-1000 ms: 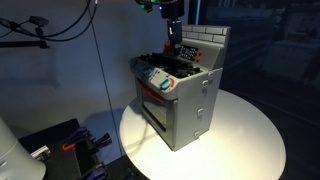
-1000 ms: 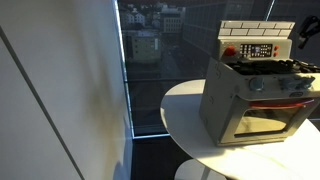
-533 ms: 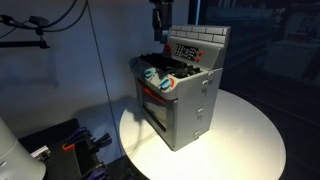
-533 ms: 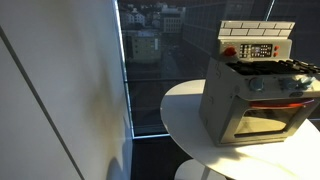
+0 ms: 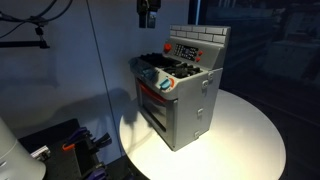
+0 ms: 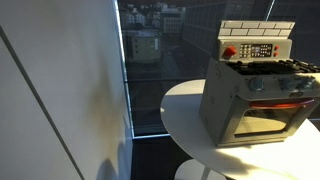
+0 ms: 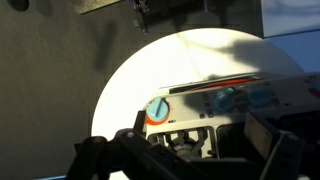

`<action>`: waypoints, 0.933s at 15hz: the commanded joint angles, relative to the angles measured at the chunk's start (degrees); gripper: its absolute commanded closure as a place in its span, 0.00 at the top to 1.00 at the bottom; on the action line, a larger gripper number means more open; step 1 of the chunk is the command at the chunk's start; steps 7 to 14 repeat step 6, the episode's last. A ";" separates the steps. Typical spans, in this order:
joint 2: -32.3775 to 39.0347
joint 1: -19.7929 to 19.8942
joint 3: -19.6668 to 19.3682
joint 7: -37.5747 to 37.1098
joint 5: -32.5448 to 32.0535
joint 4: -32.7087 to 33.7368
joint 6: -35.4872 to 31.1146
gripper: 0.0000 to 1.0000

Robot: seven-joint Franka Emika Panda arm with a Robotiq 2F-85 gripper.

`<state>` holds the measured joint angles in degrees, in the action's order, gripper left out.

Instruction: Push the top right button on the cooker

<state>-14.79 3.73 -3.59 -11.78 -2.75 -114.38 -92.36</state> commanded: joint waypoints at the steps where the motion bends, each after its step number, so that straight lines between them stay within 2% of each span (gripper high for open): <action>1: -2.27 0.20 -0.25 3.72 1.02 0.13 1.91 1.00; 14: -1.41 0.37 0.30 2.26 0.08 0.04 0.79 1.00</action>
